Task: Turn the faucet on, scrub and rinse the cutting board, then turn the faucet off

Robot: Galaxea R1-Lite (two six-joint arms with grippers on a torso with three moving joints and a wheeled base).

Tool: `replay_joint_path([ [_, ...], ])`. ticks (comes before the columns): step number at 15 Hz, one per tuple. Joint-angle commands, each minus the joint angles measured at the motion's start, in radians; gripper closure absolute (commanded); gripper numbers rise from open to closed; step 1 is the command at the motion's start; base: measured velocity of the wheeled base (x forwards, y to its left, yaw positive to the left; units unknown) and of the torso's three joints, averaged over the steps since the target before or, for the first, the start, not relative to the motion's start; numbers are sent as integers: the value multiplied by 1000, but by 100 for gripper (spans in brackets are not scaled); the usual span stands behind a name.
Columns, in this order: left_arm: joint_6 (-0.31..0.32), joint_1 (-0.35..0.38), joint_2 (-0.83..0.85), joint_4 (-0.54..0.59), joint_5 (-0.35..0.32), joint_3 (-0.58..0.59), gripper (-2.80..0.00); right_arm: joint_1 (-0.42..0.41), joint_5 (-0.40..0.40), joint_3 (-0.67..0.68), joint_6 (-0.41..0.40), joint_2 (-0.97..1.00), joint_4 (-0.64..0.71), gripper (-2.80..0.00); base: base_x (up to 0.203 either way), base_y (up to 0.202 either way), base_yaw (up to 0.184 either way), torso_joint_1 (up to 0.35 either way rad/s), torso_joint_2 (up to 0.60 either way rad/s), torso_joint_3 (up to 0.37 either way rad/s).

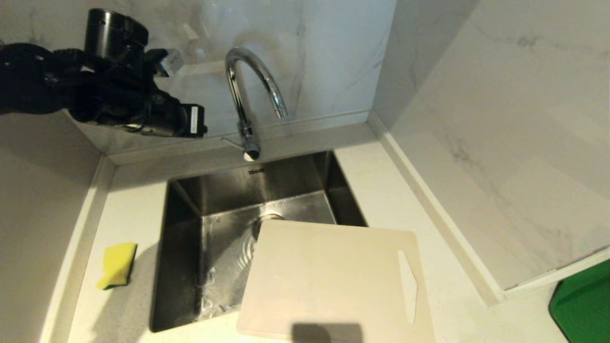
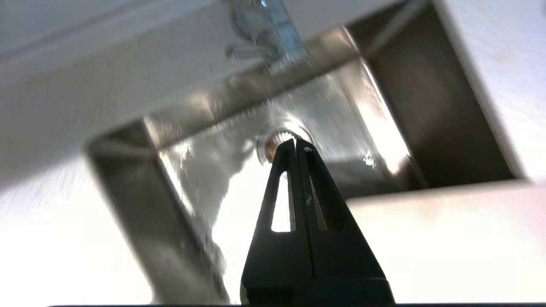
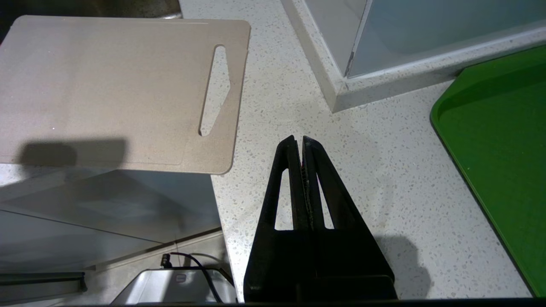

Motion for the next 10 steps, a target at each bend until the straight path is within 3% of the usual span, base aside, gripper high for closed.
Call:
replay_joint_path([
  [1, -4, 0, -169, 21, -3, 102, 0, 1, 1, 0, -1, 0, 0, 0, 0, 0, 0, 0, 0, 0],
  [6, -2, 8, -401, 115, -58, 282, 0, 1, 1, 0, 1, 0, 0, 0, 0, 0, 0, 0, 0, 0],
  [10, 50, 98, -527, 137, -136, 392, 0, -1, 1, 0, -1, 0, 0, 0, 0, 0, 0, 0, 0, 0],
])
